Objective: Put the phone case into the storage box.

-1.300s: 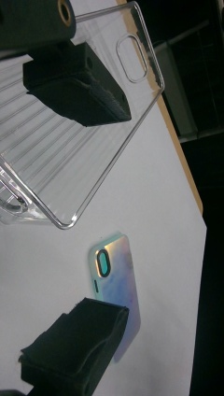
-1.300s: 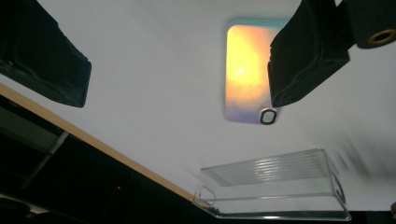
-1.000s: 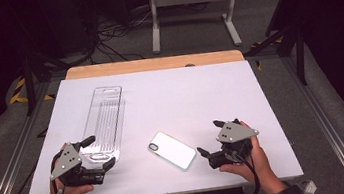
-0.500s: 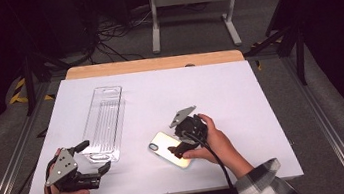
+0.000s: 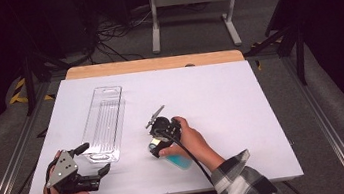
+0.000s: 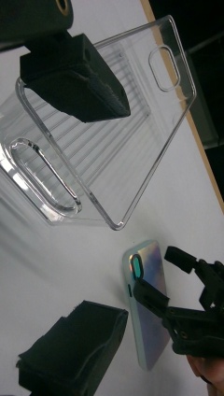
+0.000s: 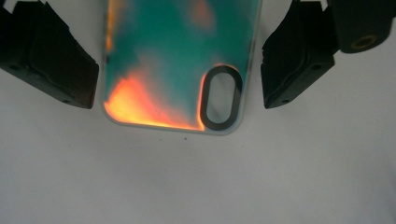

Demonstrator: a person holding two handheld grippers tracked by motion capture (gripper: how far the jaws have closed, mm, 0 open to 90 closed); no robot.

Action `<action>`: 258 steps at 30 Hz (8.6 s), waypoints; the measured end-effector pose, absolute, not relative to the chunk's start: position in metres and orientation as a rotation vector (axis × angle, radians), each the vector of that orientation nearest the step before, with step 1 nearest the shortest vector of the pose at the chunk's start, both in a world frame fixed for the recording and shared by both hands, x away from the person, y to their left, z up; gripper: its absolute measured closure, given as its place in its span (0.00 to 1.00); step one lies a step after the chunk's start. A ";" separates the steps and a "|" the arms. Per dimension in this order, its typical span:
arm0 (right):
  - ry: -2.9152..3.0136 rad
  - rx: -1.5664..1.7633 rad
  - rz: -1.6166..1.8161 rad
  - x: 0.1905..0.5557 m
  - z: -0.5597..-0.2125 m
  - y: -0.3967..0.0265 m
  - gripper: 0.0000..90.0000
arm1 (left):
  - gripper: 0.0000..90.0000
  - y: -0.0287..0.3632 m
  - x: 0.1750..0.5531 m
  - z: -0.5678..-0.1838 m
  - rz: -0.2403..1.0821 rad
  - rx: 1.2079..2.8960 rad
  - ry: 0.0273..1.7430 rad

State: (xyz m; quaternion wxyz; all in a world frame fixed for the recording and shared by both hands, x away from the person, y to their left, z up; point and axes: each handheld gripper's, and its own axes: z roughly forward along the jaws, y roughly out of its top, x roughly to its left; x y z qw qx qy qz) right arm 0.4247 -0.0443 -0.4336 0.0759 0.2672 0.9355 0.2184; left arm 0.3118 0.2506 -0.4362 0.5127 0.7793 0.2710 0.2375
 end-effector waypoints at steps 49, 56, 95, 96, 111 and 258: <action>2.179 0.789 1.313 0.383 -0.350 -0.108 0.20 | 0.13 0.181 0.326 -0.407 0.476 1.834 0.543; 2.098 0.775 1.383 0.368 -0.341 -0.105 0.20 | 0.17 0.155 0.333 -0.400 0.454 1.806 0.514; 1.967 0.815 1.476 0.347 -0.350 -0.091 0.19 | 0.91 0.116 0.352 -0.397 0.380 1.811 0.453; 1.970 0.807 1.480 0.347 -0.350 -0.091 0.19 | 0.91 0.117 0.352 -0.396 0.387 1.814 0.442; 1.970 0.707 1.549 0.340 -0.345 -0.117 0.13 | 0.91 0.126 0.347 -0.389 0.429 1.851 0.378; 2.125 0.636 1.114 0.347 -0.424 -0.180 0.18 | 0.91 0.249 0.526 -0.412 0.426 1.947 0.647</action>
